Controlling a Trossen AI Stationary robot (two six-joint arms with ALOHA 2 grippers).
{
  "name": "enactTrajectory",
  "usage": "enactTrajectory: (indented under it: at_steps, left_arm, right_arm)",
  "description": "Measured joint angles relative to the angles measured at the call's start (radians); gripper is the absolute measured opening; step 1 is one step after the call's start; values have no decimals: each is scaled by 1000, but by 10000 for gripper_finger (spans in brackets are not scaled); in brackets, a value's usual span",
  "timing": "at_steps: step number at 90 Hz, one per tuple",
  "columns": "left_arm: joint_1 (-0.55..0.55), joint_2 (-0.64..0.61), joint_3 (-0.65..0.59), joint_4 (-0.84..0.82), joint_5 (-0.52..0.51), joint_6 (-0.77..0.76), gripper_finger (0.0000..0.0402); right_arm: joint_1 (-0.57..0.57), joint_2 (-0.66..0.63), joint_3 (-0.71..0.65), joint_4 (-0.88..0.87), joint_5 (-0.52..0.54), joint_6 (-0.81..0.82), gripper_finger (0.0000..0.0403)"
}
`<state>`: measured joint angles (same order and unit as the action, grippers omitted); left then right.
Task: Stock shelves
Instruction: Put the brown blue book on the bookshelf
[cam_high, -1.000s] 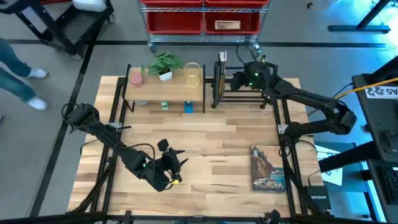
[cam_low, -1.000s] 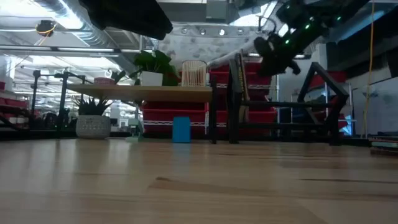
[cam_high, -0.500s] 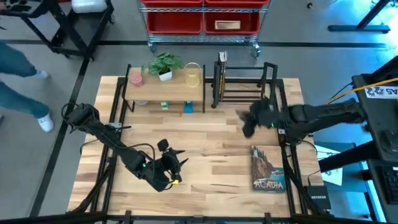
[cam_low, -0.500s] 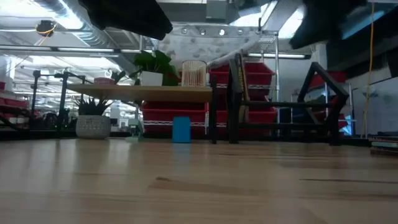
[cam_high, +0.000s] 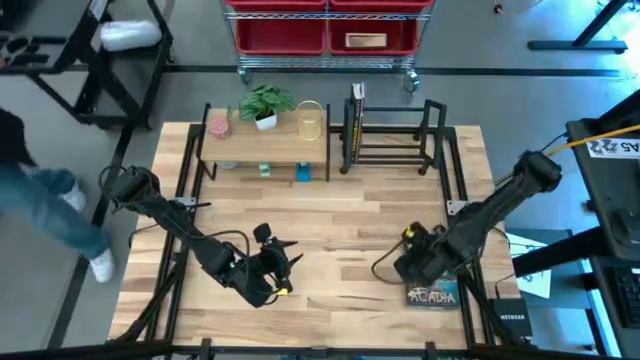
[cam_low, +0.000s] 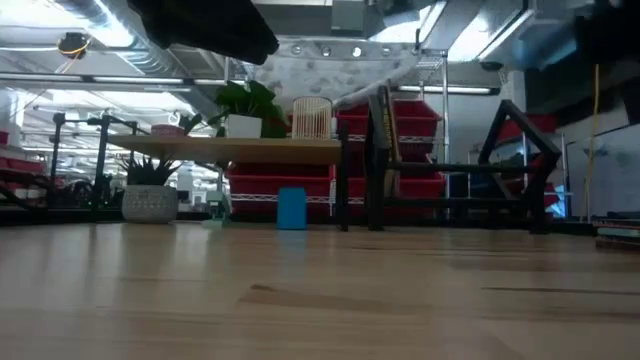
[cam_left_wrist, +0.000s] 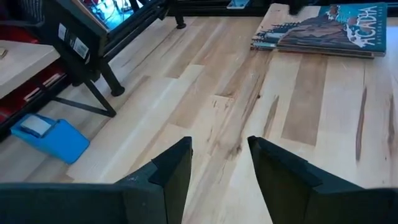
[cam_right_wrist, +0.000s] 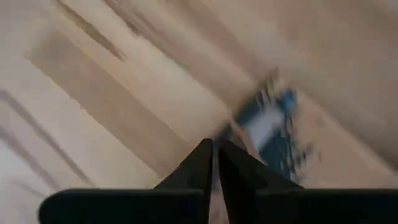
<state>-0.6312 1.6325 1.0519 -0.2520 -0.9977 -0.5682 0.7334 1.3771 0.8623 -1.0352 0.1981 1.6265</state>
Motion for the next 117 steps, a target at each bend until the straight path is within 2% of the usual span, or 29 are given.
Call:
enactTrajectory:
  at_steps: [14, 26, 38, 49, 65, 86, 106, 117]
  left_arm:
    - [1, 0, 0, 0, 0, 0, 153]
    - [2, 0, 0, 0, 0, 0, 153]
    - [8, 0, 0, 0, 0, 0, 153]
    - [12, 2, 0, 1, 0, -7, 153]
    - [16, 20, 0, 4, 3, -13, 153]
    - [25, 40, 0, 8, 11, -14, 153]
    - [26, 40, 0, 11, 12, -8, 153]
    - [26, 40, 0, 9, 19, -10, 153]
  right_arm:
    - [51, 125, 0, -22, -87, 69, 1]
    - [92, 172, 0, -59, -131, 172, 1]
    - [131, 193, 0, -106, -132, 273, 0]
    - [138, 211, 0, -74, -126, 284, 0]
    - [120, 225, 4, 11, -25, 269, 1]
    - [7, 233, 0, 234, 144, 49, 0]
    - [-145, 324, 1, 529, 193, -287, 0]
    - [-217, 401, 4, 752, 195, -476, 0]
